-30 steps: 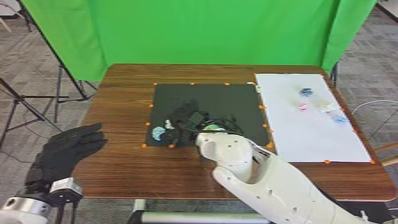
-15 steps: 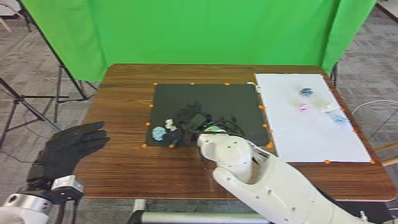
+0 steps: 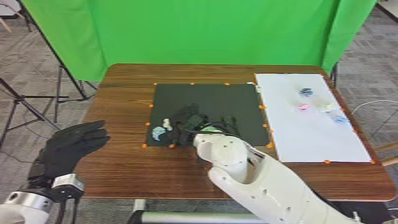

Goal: Arrange flowers

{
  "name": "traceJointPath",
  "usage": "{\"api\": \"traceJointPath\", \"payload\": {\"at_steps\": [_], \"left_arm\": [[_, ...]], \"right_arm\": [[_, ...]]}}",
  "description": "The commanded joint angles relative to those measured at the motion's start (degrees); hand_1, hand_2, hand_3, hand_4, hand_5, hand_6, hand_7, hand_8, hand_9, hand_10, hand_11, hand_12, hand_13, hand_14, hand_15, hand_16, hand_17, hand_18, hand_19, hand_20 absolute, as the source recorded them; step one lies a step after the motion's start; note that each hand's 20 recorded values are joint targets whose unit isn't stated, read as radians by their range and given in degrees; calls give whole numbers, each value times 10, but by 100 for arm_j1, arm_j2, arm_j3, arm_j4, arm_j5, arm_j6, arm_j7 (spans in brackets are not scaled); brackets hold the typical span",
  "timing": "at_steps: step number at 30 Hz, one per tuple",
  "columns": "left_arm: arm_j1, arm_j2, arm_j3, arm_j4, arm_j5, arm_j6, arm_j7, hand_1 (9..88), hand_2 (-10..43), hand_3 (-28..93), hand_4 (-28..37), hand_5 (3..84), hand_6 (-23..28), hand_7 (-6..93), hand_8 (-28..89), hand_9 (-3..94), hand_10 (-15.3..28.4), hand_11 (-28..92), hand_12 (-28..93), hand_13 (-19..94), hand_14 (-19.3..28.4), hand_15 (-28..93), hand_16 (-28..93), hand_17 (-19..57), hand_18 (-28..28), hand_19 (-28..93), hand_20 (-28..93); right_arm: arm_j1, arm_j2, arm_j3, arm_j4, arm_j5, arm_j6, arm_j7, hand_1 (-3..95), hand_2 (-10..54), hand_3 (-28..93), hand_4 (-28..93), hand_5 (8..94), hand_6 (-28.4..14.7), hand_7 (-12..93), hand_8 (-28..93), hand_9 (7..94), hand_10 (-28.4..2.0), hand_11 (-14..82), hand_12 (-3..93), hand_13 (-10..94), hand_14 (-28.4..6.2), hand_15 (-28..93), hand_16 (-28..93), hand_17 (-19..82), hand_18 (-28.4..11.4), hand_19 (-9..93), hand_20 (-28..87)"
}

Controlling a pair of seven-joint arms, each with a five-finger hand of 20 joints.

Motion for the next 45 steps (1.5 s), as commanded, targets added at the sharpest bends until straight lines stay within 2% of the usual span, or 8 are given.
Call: {"api": "traceJointPath", "payload": {"at_steps": [1,12,13,15,22,26,39,45], "left_arm": [[8,24,57,10,-4,-9,44,276,36,830,-157,457,131,195,-106,404,225,366,108,274,284,638,-141,-88,227,588,107],[106,4,48,-28,-19,41,106,277,37,829,-157,457,131,196,-106,404,226,366,109,274,284,639,-141,-88,227,588,107],[143,-9,26,-40,-19,45,116,277,37,829,-157,457,131,196,-106,404,226,366,109,274,284,639,-141,-88,227,588,106],[194,-4,0,-54,-27,61,140,277,37,829,-157,457,131,196,-106,404,226,366,108,274,284,639,-141,-88,226,588,106],[275,7,-51,-82,-59,112,175,277,37,830,-156,457,131,195,-106,404,227,366,108,275,284,639,-142,-88,227,588,107],[238,-28,-71,-83,-22,63,109,277,37,830,-157,457,131,195,-106,404,227,366,108,274,284,639,-141,-88,227,588,107],[345,-33,-166,-115,-28,121,87,277,37,831,-158,457,131,194,-106,404,226,366,108,275,284,638,-141,-88,227,588,107],[291,-67,-147,-107,4,97,-6,277,38,831,-158,456,131,195,-106,404,226,366,108,275,284,639,-141,-88,226,588,107]], "right_arm": [[112,-136,19,134,-37,-144,112,-4,203,723,-283,650,-23,129,-130,381,-227,90,139,235,-247,486,123,74,-239,701,263],[145,23,-135,-20,130,-214,531,-15,203,729,-282,579,-33,121,-122,365,-235,84,144,227,-252,496,120,74,-243,707,268],[34,-115,154,106,16,-342,274,-17,203,730,-282,578,-35,122,-121,364,-236,85,145,226,-252,498,119,74,-243,707,268],[3,-12,88,24,22,-281,302,-20,203,732,-282,598,-50,122,-119,365,-238,84,147,226,-254,499,118,74,-245,708,268],[-84,45,36,-78,1,-358,257,-21,203,734,-282,629,-48,127,-118,381,-240,88,147,229,-257,504,117,75,-246,709,269],[-97,68,8,-144,19,-320,256,-19,204,735,-281,640,-48,128,-120,384,-240,88,146,232,-258,508,117,76,-246,712,271],[-128,118,-91,-351,46,-232,189,-13,208,740,-281,667,-38,143,-127,395,-238,94,142,243,-257,516,115,77,-248,714,278],[-155,123,-108,-379,42,-175,210,-11,209,742,-281,677,-37,145,-128,400,-236,96,141,251,-257,519,114,77,-250,715,282]]}}
